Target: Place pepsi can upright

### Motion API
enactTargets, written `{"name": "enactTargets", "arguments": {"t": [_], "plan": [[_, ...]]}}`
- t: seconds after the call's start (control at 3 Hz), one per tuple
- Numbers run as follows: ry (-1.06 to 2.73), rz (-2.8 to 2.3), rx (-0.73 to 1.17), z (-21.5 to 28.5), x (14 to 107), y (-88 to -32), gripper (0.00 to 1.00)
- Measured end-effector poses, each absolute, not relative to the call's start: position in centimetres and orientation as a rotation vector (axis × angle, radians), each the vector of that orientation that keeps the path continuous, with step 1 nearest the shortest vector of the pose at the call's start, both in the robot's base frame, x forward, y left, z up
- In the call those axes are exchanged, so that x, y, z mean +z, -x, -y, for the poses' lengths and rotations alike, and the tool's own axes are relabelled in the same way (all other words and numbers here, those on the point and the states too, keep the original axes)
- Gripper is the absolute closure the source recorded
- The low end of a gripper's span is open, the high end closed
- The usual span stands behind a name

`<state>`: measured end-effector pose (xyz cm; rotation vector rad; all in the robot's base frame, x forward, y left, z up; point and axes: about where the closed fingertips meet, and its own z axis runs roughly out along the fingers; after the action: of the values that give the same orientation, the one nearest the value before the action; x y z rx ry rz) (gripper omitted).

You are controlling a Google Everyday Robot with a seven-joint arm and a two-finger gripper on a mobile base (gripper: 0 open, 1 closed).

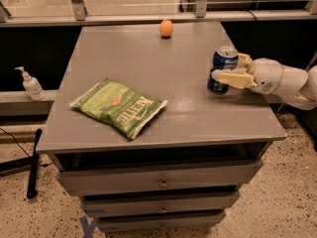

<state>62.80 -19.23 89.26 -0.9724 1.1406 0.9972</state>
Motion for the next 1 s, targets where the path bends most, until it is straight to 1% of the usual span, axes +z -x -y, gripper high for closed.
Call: {"name": "enactTargets", "arguments": {"t": [0.33,0.67,1.0], "plan": [[1.003,-1.156,0.995,19.2,89.6,-62.6,0.0],[1.036,-1.176,0.973,19.9,90.4,-62.3,0.0],[1.061,-1.199,0.89,21.8,93.4,-61.4,0.0]]}}
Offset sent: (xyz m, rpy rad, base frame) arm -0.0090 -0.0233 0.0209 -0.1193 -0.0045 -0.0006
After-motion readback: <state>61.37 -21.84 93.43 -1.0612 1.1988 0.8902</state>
